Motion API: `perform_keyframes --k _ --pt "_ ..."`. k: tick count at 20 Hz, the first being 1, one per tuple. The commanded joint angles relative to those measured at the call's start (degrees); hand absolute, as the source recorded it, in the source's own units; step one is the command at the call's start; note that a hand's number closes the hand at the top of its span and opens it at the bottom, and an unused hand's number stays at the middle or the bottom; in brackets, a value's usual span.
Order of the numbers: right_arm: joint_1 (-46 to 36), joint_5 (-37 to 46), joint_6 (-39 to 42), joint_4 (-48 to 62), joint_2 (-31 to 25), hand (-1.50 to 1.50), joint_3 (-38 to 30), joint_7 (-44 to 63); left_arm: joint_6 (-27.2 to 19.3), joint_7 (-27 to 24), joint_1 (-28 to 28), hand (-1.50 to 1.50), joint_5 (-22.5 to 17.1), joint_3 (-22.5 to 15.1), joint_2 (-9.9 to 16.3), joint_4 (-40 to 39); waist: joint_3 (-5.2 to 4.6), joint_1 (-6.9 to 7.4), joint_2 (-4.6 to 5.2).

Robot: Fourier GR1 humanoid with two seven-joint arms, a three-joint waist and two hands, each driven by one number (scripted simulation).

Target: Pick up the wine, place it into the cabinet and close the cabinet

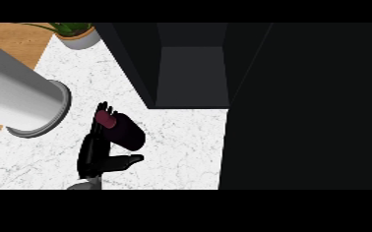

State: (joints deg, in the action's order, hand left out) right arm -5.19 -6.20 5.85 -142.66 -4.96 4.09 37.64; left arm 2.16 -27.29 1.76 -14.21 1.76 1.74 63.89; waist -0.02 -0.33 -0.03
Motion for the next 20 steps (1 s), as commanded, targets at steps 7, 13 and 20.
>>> perform_keyframes --k 7,13,20 --pt "0.9 -7.9 1.6 -6.1 -1.8 -1.5 -5.4 3.1 2.0 -4.8 1.6 -1.5 -0.5 0.8 -1.5 -7.0 0.01 0.09 0.0" --pt "-1.3 -8.5 0.0 -7.7 -1.2 -1.5 -5.2 5.6 5.2 -5.4 3.8 1.5 -3.1 0.4 -1.7 -7.8 0.01 -0.03 -0.06" --pt "3.0 -5.2 1.0 -6.4 0.9 -1.5 -1.9 2.0 6.5 -8.3 6.3 1.5 1.5 -1.5 -1.4 -11.8 0.03 -0.01 -0.04"
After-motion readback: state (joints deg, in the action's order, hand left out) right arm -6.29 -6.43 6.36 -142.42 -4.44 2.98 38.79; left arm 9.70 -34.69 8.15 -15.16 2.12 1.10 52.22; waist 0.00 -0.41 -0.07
